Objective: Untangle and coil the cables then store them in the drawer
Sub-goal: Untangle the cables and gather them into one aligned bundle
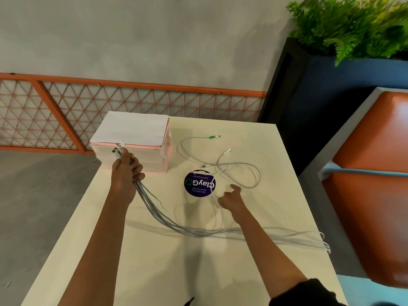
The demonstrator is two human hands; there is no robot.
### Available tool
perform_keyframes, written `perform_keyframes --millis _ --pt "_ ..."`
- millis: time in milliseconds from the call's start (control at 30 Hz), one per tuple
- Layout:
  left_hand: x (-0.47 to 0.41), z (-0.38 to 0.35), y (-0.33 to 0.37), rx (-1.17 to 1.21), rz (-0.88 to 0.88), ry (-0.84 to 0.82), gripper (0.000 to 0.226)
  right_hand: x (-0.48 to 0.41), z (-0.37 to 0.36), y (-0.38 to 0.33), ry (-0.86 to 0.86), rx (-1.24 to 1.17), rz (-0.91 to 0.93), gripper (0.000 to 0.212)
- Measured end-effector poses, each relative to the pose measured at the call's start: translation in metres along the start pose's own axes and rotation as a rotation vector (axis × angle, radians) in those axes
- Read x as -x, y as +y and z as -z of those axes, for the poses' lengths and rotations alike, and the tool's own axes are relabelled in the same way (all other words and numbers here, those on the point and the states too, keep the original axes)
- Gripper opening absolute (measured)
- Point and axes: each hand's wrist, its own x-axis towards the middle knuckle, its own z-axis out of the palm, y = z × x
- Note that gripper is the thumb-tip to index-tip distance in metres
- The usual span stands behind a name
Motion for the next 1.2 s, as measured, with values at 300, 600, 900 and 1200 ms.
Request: perform_keyframes --millis 300,600,900,1200 --pt "0.004 0.003 0.006 -0.026 -0.006 -0.023 0.041 -0.042 0.029 -0.054 0.185 -0.598 0.023 0.051" --pt "0.003 0.003 0.004 -0.042 -0.003 -0.020 0.040 -0.062 0.027 -0.062 0.299 -0.439 0.064 0.025" --pt "-0.005 -0.002 0.002 -0.053 0.009 -0.025 0.041 -0.033 0.026 -0.095 0.070 -0.512 0.373 0.032" --pt "-0.006 -0.007 0.004 -0.025 0.007 -0.055 0.040 -0.007 0.040 -0.074 0.238 -0.513 0.381 0.022"
